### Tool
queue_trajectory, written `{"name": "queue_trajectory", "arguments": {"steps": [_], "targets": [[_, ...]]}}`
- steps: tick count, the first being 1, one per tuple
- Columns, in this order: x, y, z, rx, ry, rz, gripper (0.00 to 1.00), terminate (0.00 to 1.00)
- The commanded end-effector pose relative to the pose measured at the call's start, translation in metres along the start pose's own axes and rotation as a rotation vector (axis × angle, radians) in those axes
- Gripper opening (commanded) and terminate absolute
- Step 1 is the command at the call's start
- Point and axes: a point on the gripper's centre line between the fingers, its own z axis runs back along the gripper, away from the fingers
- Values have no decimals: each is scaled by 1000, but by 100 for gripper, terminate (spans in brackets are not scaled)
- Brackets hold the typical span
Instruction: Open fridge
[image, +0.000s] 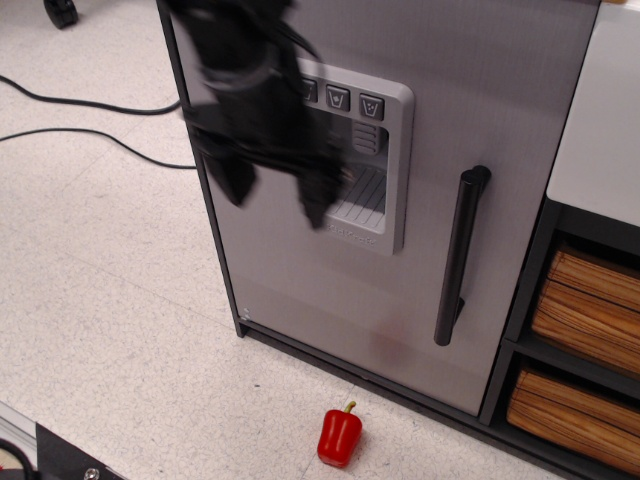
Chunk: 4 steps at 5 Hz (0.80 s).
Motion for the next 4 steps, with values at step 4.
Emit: {"name": "queue_trajectory", "arguments": {"steps": [4], "targets": [[87, -97, -47, -139, -163, 12, 100, 0]]}}
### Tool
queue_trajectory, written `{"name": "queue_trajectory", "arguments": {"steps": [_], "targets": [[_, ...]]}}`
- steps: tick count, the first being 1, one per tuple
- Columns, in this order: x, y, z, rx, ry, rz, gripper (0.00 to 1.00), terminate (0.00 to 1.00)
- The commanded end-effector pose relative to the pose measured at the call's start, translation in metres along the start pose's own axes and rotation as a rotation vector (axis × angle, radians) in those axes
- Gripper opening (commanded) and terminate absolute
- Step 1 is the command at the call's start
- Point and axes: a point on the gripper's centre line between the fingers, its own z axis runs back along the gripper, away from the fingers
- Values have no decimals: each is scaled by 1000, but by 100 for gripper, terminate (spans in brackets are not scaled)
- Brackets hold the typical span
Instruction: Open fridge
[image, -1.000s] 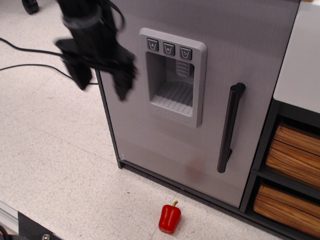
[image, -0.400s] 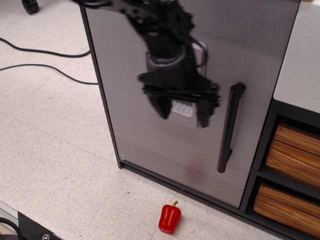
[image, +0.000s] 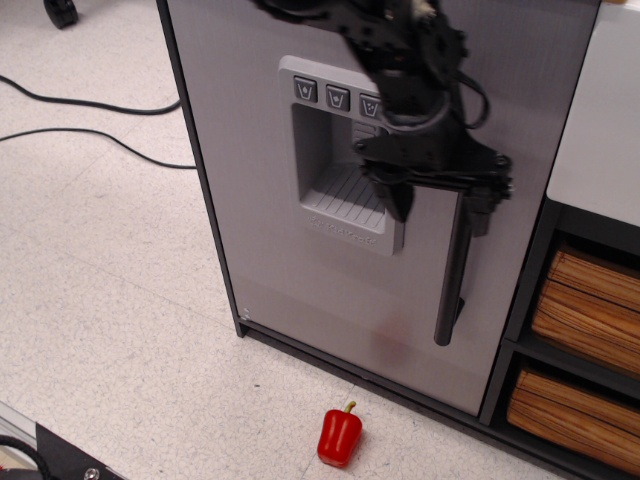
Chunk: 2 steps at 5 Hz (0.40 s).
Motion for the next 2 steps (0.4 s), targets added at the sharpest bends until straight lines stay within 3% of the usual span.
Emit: {"name": "queue_trajectory", "arguments": {"steps": [1, 2], "targets": [[31, -21, 4, 4, -125, -46, 100, 0], [38, -19, -4, 22, -159, -57, 100, 0]]}}
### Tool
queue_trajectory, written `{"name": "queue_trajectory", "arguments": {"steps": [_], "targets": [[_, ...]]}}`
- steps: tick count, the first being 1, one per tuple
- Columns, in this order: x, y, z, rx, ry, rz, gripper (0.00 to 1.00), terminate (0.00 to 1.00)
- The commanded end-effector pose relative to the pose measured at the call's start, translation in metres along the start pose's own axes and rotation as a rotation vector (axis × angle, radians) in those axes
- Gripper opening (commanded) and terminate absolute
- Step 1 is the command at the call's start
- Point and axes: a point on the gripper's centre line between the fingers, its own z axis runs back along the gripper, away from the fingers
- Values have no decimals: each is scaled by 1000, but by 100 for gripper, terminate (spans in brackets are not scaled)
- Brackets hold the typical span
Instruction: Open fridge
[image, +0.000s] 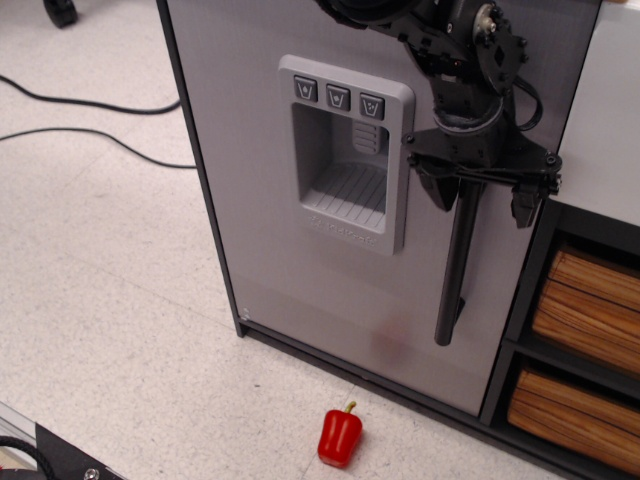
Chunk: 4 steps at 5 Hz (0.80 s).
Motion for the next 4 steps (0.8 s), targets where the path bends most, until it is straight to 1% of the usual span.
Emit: {"name": "queue_trajectory", "arguments": {"steps": [1, 2, 3, 4], "targets": [[18, -1, 4, -7, -70, -21, 0, 0], [18, -1, 4, -15, -67, -29, 0, 0], [19, 2, 4, -52, -102, 14, 0, 0], [8, 6, 12, -47, -65, -7, 0, 0]]}}
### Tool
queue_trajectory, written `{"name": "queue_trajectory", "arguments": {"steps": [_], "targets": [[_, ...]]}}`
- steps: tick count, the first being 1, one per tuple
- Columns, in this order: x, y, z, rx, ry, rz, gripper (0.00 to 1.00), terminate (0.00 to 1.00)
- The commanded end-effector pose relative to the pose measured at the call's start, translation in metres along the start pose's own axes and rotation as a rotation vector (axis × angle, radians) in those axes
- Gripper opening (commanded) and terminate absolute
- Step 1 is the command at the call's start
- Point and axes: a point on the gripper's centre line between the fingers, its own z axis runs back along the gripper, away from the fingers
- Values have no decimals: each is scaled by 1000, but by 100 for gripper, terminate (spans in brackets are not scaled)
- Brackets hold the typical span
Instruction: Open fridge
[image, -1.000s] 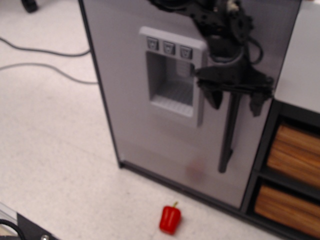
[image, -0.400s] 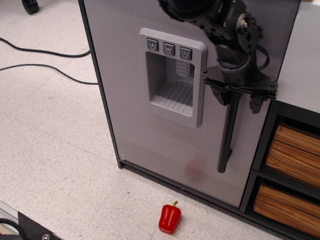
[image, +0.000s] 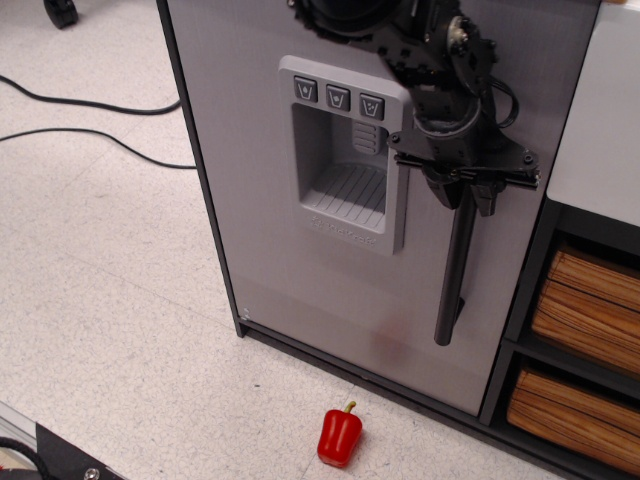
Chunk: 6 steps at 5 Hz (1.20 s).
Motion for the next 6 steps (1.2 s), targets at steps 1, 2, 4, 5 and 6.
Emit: {"name": "queue_trajectory", "arguments": {"steps": [1, 2, 4, 5, 6], "targets": [[-19, 5, 40, -18, -4, -50, 0, 0], [-38, 21, 58, -20, 10, -70, 0, 0], [-60, 38, 84, 44, 73, -84, 100, 0], [-82, 27, 92, 86, 155, -23, 100, 0], [-117, 7, 92, 78, 233, -121, 100, 0]]}}
